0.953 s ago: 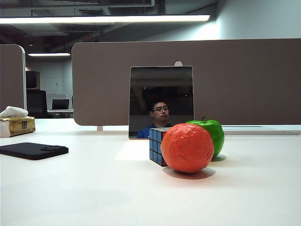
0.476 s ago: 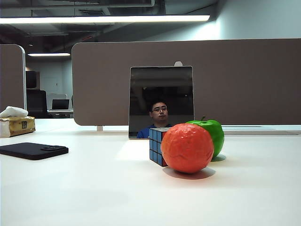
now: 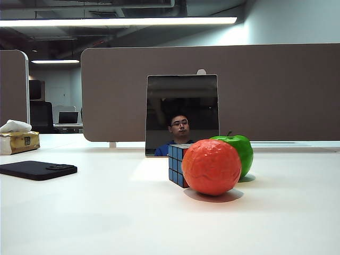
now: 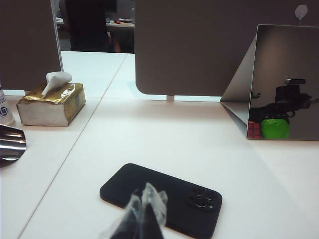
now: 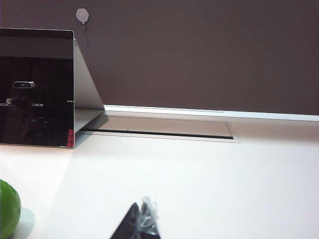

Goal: Move all the fruits on the tabletop near the face of the Rubik's cube that has the color most similar to each fruit.

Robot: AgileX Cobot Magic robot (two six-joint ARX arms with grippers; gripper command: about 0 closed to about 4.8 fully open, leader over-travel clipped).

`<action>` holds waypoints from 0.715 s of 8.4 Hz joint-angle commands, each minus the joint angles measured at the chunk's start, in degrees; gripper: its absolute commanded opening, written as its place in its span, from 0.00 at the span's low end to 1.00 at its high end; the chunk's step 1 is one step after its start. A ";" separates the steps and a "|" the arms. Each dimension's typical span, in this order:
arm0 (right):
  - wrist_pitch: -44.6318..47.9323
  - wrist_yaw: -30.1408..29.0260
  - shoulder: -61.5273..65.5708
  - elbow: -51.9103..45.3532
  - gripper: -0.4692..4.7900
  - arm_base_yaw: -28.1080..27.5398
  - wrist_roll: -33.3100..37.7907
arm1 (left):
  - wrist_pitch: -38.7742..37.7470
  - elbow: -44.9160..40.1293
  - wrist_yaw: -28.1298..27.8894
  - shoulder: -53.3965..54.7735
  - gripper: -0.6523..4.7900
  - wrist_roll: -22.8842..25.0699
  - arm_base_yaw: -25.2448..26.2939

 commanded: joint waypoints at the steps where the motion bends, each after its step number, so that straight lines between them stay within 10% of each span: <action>1: 0.57 0.09 -0.07 0.00 0.09 0.00 -0.15 | 0.28 0.22 0.02 0.02 0.11 -0.09 0.00; 6: 0.57 0.09 -0.07 0.00 0.09 0.00 -0.15 | 0.28 0.22 0.00 0.02 0.11 -0.09 0.00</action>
